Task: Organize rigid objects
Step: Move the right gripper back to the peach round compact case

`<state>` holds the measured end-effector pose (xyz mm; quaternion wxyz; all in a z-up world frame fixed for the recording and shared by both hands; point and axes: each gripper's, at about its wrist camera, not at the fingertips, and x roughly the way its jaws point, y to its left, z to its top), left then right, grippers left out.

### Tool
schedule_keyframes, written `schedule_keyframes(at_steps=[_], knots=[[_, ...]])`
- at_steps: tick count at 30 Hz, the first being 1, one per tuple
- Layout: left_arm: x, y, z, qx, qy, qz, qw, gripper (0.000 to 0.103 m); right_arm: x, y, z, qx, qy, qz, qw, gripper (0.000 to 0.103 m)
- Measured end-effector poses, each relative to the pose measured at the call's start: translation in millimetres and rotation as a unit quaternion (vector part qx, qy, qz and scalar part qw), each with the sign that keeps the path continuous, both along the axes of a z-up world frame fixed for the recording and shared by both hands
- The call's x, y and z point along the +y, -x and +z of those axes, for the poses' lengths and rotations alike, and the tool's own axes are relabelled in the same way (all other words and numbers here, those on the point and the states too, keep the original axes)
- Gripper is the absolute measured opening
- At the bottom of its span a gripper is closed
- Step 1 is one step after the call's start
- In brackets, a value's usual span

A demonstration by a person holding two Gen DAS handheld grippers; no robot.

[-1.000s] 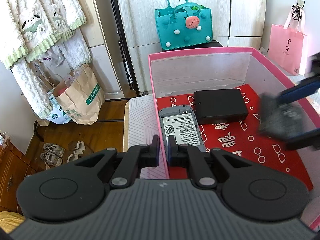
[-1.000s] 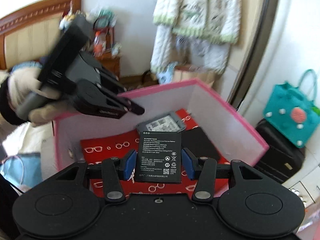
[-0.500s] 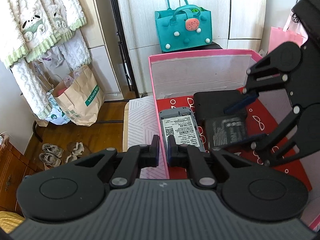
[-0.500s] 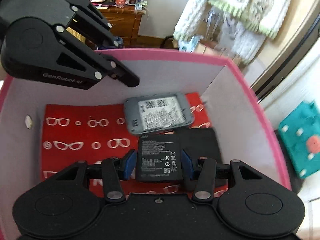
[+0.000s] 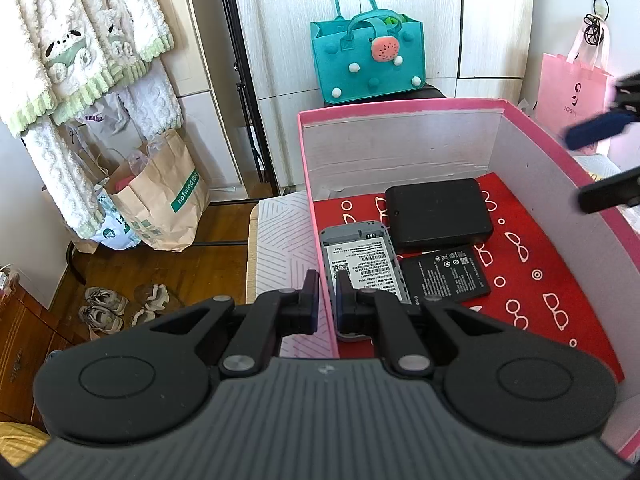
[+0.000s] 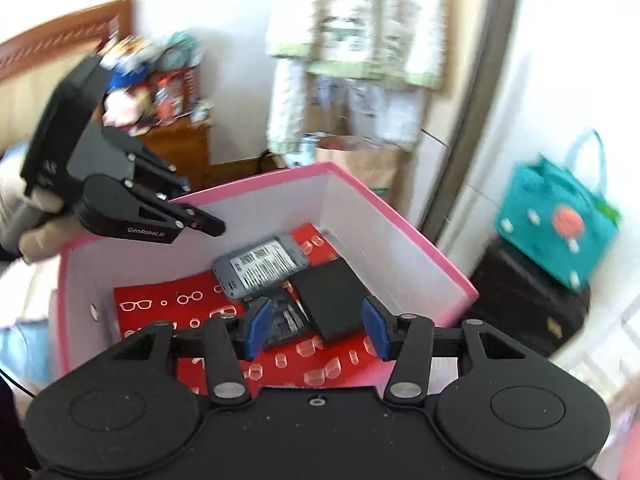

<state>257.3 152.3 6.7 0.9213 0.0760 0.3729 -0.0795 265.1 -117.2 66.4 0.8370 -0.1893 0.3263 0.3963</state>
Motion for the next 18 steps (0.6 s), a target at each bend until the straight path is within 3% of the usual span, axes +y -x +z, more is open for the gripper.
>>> schedule_keyframes(at_steps=[4, 11, 18], knots=[[1.2, -0.3, -0.1, -0.002, -0.001, 0.002, 1.0, 0.007, -33.6, 11.0, -0.7, 0.035, -0.011, -0.053, 0.998, 0.055], [-2.5, -0.6, -0.7, 0.0, -0.014, -0.002, 0.9999, 0.007, -86.0, 41.1, -7.0, 0.057, 0.001, -0.139, 0.989, 0.056], [-0.8, -0.5, -0.6, -0.001, -0.002, -0.002, 1.0, 0.007, -126.6, 60.7, -20.2, 0.083, -0.017, -0.2, 0.976, 0.06]])
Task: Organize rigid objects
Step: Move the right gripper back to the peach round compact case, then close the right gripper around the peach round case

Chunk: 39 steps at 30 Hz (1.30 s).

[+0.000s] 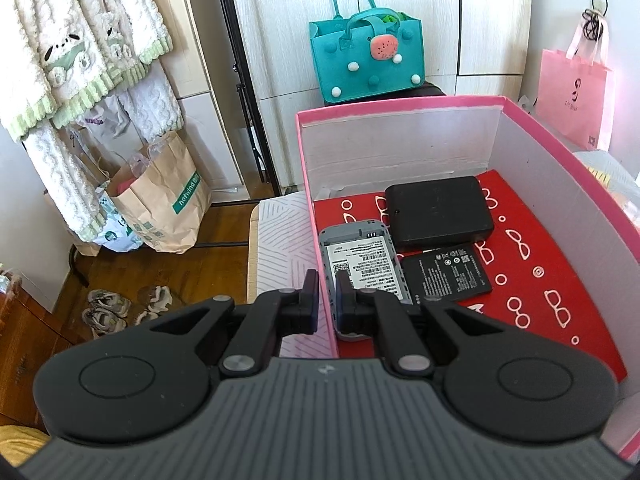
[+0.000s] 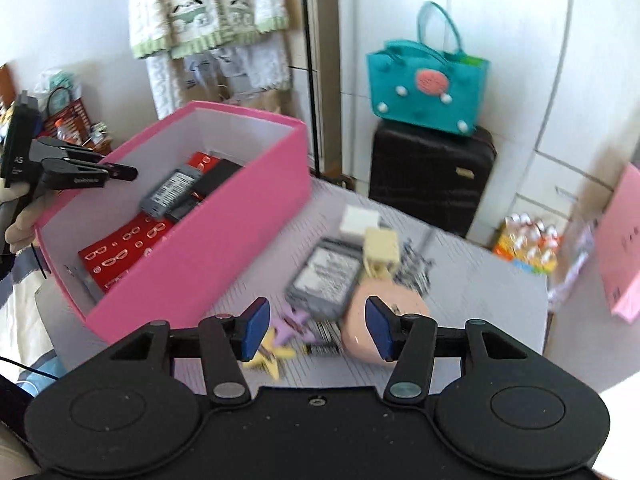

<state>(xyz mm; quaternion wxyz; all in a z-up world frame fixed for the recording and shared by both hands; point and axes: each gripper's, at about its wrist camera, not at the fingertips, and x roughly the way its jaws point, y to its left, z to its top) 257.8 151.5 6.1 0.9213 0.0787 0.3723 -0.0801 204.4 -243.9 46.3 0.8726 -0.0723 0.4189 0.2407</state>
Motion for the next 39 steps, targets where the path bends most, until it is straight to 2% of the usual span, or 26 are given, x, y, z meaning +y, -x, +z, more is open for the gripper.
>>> schedule_keyframes(at_steps=[8, 11, 15, 21, 30, 33, 39], knots=[[1.5, 0.6, -0.4, 0.001, 0.004, 0.001, 1.0, 0.007, -21.0, 4.4, -55.0, -0.013, -0.01, -0.061, 0.998, 0.07], [1.8, 0.1, -0.3, 0.001, 0.0, 0.0, 1.0, 0.008, -25.8, 1.4, -74.6, -0.028, -0.027, -0.089, 0.995, 0.072], [-0.4, 0.9, -1.3, 0.001, -0.009, -0.002, 1.0, 0.008, -26.9, -7.7, -91.4, -0.047, -0.044, -0.106, 0.992, 0.081], [0.6, 1.4, -1.5, 0.002, -0.004, -0.002, 1.0, 0.008, -21.7, -19.8, -103.7, -0.057, -0.029, -0.11, 0.992, 0.083], [-0.7, 0.6, -0.8, 0.002, -0.008, -0.003, 1.0, 0.008, -29.1, -41.1, -114.4, -0.053, -0.056, -0.109, 0.991, 0.086], [-2.2, 0.0, -0.8, 0.002, -0.014, -0.005, 0.9999, 0.008, -23.5, -42.5, -119.8, -0.051, -0.045, -0.12, 0.99, 0.079], [-0.1, 1.6, -0.8, 0.002, -0.009, -0.004, 1.0, 0.008, -15.2, -29.7, -116.7, -0.077, -0.027, -0.129, 0.988, 0.078]])
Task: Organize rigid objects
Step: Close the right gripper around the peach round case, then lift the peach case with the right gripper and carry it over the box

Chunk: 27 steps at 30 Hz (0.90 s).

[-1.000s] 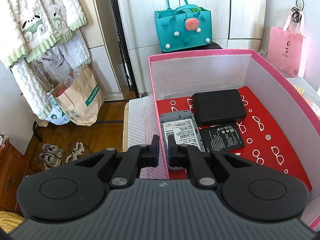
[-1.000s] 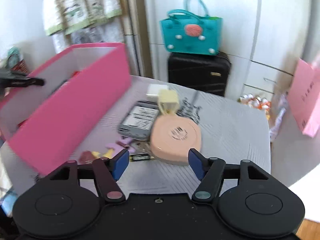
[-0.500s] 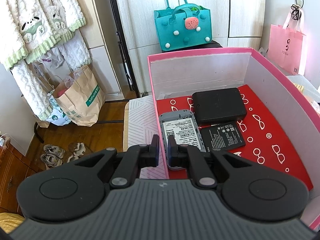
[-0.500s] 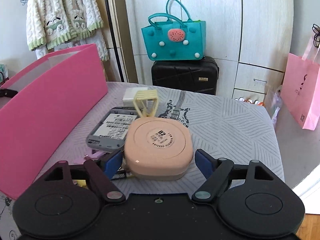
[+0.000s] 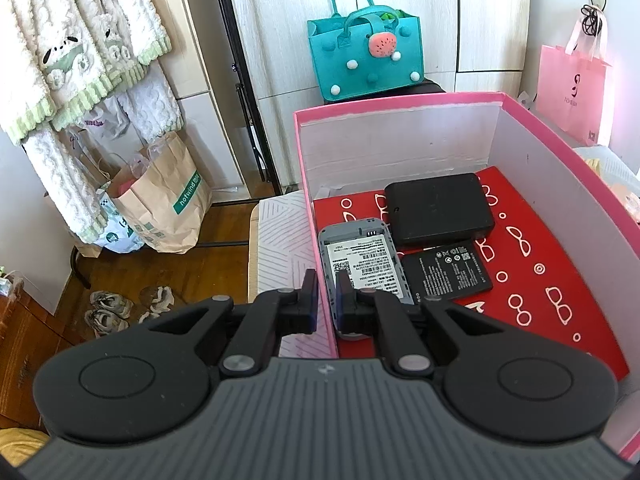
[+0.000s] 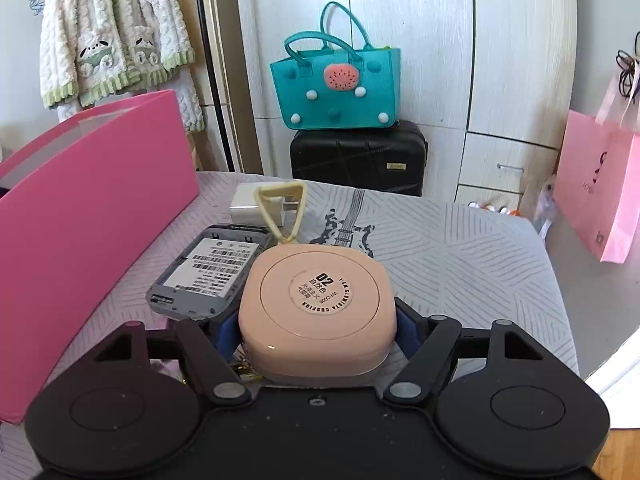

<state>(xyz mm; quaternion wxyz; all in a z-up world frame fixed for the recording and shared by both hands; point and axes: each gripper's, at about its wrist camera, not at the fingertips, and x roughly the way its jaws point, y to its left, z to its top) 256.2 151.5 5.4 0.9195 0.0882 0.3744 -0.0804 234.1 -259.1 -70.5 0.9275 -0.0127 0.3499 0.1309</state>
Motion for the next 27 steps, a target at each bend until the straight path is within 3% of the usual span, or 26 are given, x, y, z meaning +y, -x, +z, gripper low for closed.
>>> schedule_keyframes(at_steps=[8, 16, 27], knots=[[0.8, -0.6, -0.4, 0.0, -0.001, -0.001, 1.0, 0.008, -0.1, 19.3, 18.2, -0.021, 0.003, 0.002, 1.0, 0.078], [-0.1, -0.8, -0.3, 0.0, 0.004, -0.001, 1.0, 0.008, -7.9, 30.6, 42.3, -0.02, -0.053, 0.001, 0.998, 0.078], [-0.4, -1.5, -0.8, 0.0, 0.009, 0.0, 1.0, 0.008, -13.3, 24.2, 55.1, 0.024, -0.11, -0.001, 0.994, 0.078]])
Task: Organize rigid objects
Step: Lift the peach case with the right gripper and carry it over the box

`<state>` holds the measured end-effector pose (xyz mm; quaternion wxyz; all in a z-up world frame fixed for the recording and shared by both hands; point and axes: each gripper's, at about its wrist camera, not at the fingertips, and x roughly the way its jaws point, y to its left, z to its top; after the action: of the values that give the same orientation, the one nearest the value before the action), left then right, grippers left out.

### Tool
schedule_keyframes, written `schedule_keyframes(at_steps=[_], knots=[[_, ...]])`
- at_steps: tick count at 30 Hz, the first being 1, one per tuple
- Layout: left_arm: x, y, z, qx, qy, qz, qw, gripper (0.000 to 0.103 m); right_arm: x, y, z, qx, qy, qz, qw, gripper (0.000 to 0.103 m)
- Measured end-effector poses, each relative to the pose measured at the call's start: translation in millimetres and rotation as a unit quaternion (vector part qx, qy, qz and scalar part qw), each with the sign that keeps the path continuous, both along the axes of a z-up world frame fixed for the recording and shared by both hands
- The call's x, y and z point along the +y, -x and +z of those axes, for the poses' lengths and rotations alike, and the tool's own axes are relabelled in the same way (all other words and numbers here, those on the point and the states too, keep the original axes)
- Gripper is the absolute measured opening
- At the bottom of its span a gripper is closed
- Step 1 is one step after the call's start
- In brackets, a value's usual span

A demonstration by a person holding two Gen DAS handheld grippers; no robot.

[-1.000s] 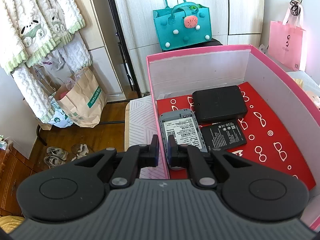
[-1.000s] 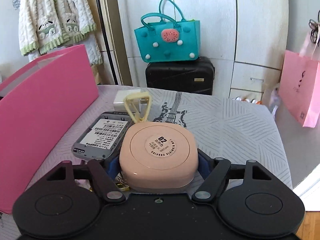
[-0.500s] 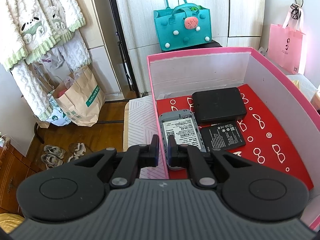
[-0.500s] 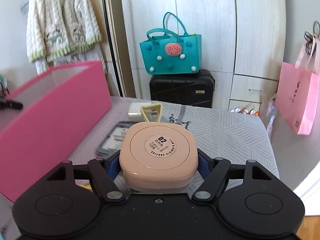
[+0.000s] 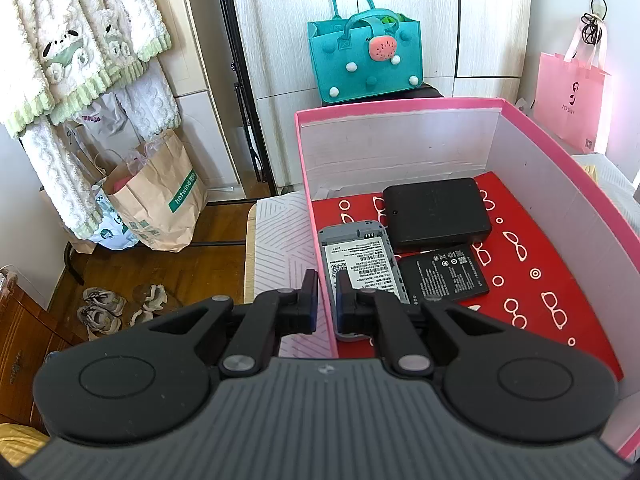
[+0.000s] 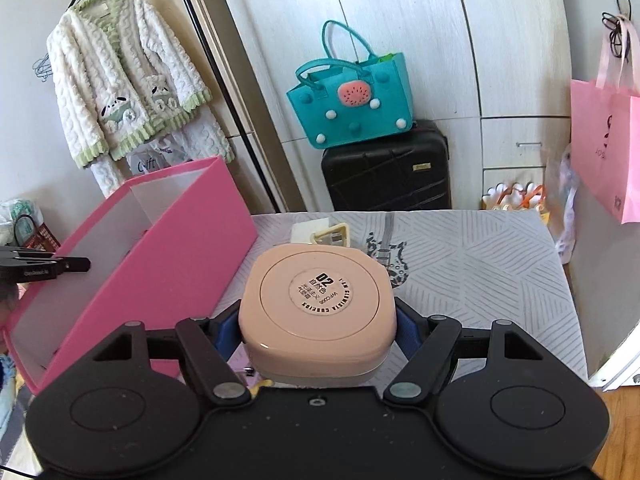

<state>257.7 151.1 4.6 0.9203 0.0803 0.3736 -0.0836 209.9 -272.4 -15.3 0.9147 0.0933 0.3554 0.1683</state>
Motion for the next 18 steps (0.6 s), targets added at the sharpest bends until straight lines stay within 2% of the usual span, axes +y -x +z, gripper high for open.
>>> schedule_keyframes(at_steps=[10, 18], knots=[[0.5, 0.1, 0.1, 0.0, 0.0, 0.0, 1.0, 0.008, 18.5, -6.7, 29.4, -0.039, 0.042, 0.025, 0.998, 0.078], [0.2, 0.5, -0.1, 0.0, -0.003, -0.001, 1.0, 0.008, 28.6, -16.2, 42.4, -0.031, 0.046, 0.044, 0.997, 0.078]])
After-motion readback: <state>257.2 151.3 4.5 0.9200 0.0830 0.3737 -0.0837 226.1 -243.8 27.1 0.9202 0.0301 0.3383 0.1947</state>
